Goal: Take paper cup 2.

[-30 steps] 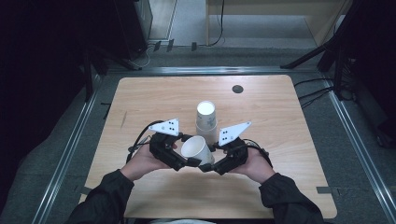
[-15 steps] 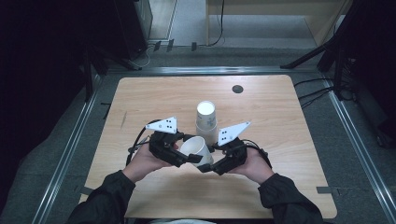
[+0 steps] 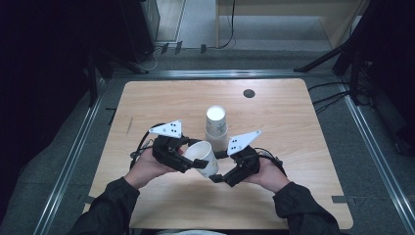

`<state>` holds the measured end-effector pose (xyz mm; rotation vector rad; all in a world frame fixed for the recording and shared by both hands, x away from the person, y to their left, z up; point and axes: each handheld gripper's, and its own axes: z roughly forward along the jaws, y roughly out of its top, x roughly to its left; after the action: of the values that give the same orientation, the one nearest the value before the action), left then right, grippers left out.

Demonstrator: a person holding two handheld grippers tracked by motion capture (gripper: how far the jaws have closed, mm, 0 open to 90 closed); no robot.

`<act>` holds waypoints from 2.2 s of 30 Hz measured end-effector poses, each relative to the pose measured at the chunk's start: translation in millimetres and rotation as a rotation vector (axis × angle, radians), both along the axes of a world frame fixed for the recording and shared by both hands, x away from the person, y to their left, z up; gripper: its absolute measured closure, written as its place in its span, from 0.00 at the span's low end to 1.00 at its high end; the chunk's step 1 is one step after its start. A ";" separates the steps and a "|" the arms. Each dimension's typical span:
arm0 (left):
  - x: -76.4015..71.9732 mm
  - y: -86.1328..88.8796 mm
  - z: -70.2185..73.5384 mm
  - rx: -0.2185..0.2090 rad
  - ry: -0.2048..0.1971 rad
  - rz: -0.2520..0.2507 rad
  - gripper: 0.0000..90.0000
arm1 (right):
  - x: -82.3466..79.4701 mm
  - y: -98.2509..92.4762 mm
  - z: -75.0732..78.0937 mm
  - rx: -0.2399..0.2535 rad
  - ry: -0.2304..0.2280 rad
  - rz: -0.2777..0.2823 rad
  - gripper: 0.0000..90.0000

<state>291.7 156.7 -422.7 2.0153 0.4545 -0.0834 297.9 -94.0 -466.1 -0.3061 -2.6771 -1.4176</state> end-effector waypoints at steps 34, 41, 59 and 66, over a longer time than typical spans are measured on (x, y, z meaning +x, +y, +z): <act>26.5 50.1 -14.9 0.207 -0.035 0.254 0.27 | 4.5 -21.5 -4.2 -0.073 -0.082 -0.146 0.25; 33.9 68.2 -23.0 0.251 -0.021 0.341 0.26 | 12.7 -23.1 -8.6 -0.100 -0.056 -0.182 0.25; 41.1 105.9 -37.2 0.290 -0.014 0.490 0.26 | 28.6 -24.0 -16.4 -0.106 -0.058 -0.231 0.26; 41.5 117.1 -39.5 0.299 -0.017 0.528 0.26 | 30.2 -22.1 -17.3 -0.112 -0.060 -0.227 0.26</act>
<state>333.3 273.8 -462.2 2.1133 1.0204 0.3445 328.0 -116.1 -483.4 -0.6043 -2.8530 -1.3521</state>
